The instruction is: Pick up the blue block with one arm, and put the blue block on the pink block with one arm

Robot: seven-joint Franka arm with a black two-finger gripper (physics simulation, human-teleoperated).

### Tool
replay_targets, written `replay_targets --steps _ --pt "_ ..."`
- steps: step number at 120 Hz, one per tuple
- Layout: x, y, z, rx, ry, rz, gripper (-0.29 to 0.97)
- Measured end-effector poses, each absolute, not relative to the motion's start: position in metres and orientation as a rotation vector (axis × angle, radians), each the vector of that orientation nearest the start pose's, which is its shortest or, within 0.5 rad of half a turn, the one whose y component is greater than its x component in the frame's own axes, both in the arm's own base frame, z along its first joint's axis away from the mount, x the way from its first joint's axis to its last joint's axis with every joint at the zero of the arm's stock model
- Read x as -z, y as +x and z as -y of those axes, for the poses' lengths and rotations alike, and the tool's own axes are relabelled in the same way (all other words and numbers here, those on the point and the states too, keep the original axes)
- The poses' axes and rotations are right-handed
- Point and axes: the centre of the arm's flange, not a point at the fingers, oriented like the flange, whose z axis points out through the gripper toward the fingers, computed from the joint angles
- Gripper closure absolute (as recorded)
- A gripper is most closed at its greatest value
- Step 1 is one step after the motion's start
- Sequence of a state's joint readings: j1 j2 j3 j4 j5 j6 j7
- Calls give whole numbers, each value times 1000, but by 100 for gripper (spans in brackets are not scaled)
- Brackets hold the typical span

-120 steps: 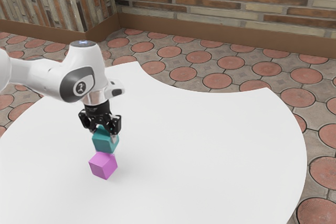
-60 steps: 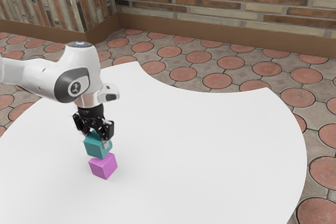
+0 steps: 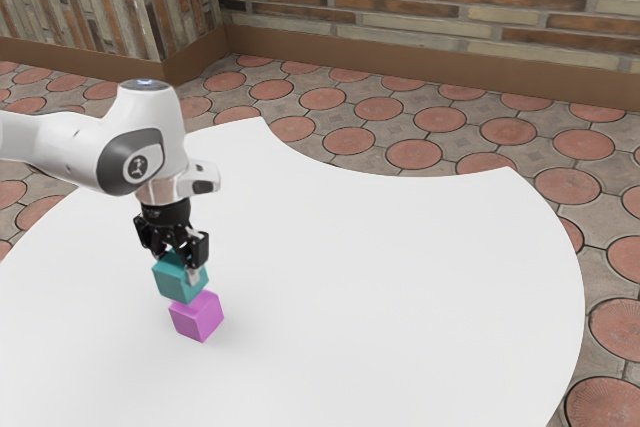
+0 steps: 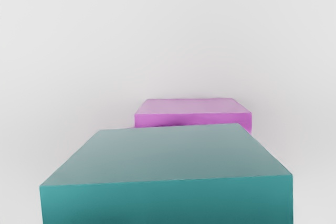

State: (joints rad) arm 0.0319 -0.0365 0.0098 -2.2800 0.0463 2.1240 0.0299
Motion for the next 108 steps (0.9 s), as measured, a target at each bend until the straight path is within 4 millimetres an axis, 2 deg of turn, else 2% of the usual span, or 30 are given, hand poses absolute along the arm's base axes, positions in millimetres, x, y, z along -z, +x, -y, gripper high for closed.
replay_targets --steps 16,35,49,57,62,71,78,82,89,95,101,108 --pt "-360 497 -18 -189 -3103 -57 33" --pt "-359 496 -13 -201 -3118 -79 18" --pt "-361 495 -22 -200 -3140 -38 11" --pt "-377 495 -30 -152 -3147 -18 9" --pt "-399 493 -25 -86 -3148 -55 7" --pt "-450 491 17 30 -3137 -223 6" --pt "-483 497 23 99 -3146 -245 5" --pt "-515 506 25 176 -3149 -247 4" --pt "-610 533 18 380 -3137 -233 4" --pt "-683 538 3 503 -3123 -201 3" --pt "-722 530 -16 532 -3121 -156 3" --pt "-736 520 -32 485 -3130 -121 3"
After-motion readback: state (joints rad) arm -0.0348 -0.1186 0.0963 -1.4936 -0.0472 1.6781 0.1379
